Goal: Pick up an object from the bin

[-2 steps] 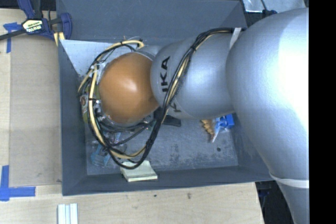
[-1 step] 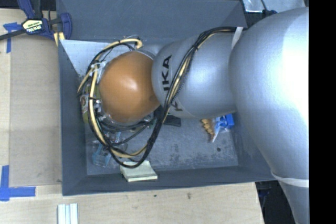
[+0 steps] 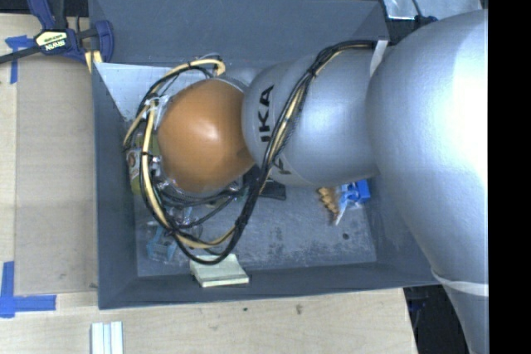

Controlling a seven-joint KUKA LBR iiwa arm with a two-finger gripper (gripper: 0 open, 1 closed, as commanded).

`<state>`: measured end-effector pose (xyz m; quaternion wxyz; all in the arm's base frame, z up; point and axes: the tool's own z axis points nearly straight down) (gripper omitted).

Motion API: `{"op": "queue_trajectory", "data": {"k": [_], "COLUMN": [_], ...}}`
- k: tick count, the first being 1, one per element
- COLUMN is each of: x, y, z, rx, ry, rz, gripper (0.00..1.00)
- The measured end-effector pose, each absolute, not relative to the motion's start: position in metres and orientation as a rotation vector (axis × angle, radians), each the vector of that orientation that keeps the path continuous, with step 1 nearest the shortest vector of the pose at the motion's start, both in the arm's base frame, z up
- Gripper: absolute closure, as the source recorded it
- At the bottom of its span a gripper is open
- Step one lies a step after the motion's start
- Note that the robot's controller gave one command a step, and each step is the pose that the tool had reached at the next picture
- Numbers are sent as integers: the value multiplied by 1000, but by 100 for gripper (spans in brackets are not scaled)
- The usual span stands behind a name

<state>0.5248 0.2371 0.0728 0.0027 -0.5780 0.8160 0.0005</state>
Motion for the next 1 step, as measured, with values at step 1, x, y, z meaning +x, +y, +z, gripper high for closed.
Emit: {"op": "queue_trajectory", "data": {"k": [1], "x": [524], "y": [237], "z": [82], "rx": [-1790], "ry": [2575], "rz": [3], "gripper": [100]}}
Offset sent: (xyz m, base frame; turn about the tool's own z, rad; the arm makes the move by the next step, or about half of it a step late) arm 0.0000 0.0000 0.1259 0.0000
